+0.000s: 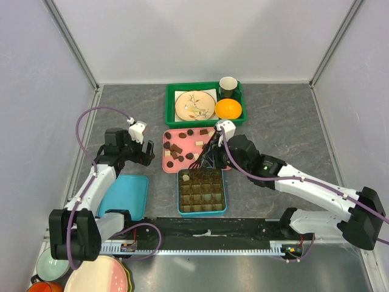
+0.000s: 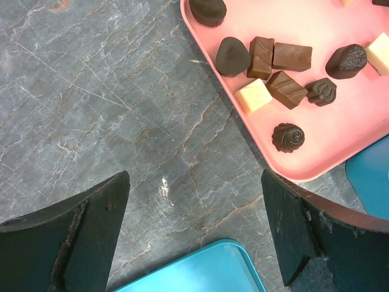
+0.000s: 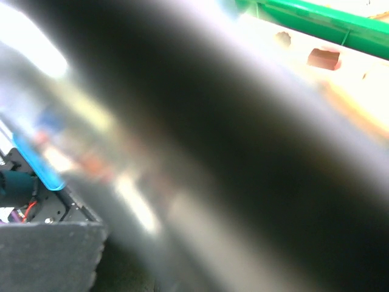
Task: Pack the chocolate
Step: Place the fake chocolate in the packing box.
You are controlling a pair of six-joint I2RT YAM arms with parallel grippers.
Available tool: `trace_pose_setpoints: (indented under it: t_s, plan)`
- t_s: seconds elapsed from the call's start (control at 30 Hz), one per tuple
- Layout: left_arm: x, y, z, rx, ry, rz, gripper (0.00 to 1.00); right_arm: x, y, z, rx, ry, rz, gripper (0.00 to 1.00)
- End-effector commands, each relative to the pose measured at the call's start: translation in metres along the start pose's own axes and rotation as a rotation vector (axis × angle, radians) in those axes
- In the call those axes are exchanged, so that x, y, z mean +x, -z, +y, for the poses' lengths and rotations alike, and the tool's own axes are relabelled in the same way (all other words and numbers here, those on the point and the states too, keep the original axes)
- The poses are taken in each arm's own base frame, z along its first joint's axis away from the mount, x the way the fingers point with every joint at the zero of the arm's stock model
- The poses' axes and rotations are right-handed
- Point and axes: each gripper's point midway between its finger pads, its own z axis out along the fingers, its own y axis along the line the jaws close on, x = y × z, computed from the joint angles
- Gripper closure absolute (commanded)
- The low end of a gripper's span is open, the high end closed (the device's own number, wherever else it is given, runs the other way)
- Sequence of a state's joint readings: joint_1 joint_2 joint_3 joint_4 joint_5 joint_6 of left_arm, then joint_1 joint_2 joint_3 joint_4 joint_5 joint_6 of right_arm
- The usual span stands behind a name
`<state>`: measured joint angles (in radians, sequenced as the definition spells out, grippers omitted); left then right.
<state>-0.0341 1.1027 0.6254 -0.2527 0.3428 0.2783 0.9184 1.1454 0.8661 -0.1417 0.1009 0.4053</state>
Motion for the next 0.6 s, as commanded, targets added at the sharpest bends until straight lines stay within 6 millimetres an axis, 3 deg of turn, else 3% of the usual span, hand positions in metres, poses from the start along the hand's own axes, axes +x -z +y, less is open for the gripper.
trace_pose_setpoints:
  t_s: [0.0, 0.57]
  plan:
    - [-0.022, 0.008, 0.002, 0.000, -0.057, -0.061, 0.04, -0.021, -0.008, 0.006, 0.014, -0.031, -0.081, 0.84]
    - [-0.018, 0.007, -0.001, 0.017, -0.053, -0.054, 0.04, -0.033, -0.006, 0.014, -0.002, -0.019, -0.111, 0.59]
